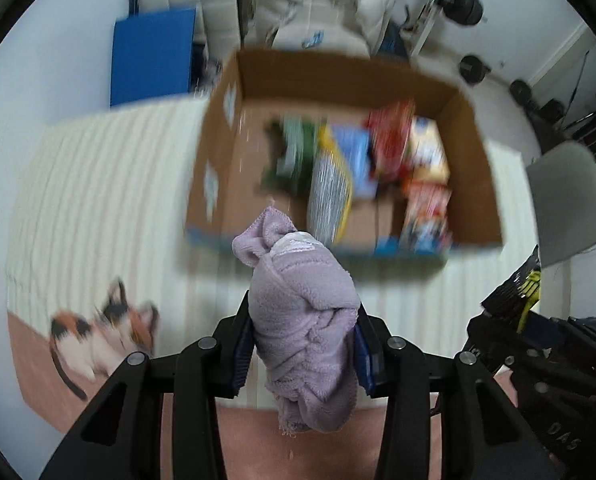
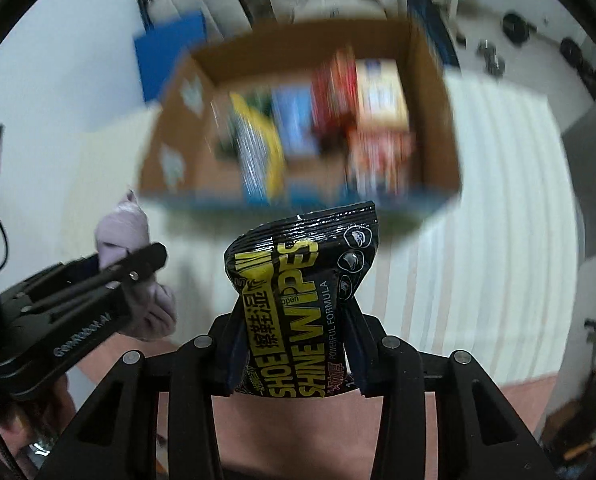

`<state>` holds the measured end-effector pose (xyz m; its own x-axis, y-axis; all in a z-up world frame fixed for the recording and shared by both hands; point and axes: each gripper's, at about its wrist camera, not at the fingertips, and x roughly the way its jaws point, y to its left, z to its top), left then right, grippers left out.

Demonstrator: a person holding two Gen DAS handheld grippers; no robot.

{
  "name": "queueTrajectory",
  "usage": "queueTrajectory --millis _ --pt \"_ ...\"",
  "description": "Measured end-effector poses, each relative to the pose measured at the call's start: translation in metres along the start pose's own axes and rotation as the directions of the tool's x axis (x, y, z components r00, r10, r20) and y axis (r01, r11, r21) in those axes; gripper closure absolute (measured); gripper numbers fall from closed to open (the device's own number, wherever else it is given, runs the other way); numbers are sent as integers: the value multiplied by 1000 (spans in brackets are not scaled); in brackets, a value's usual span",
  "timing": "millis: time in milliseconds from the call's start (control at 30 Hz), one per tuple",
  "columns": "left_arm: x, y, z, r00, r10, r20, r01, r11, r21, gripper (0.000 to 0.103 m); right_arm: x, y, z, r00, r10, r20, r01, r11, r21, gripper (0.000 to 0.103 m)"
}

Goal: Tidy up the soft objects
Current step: 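Carry the cloth and black pack into the box and release them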

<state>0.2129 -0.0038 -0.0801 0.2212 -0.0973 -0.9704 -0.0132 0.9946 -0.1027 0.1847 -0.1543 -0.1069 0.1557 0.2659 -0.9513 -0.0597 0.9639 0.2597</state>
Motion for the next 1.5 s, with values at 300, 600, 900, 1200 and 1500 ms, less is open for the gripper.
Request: queueTrajectory --millis 300,600,900,1200,1500 --pt "37 31 111 996 6 -92 -11 999 -52 64 -11 -2 134 996 -29 90 30 999 -16 59" --pt "120 41 125 966 40 -254 -54 997 -50 62 93 -9 177 994 -106 -11 106 994 -14 59" --pt "139 43 115 968 19 -249 -26 999 -26 5 143 -22 153 984 -96 -150 91 995 -45 0" --pt "123 36 104 980 70 -187 -70 998 7 2 141 -38 139 985 -104 -139 104 995 -4 0" --pt "80 22 82 996 70 -57 -70 998 -5 2 97 -57 119 982 -173 -78 176 984 35 0"
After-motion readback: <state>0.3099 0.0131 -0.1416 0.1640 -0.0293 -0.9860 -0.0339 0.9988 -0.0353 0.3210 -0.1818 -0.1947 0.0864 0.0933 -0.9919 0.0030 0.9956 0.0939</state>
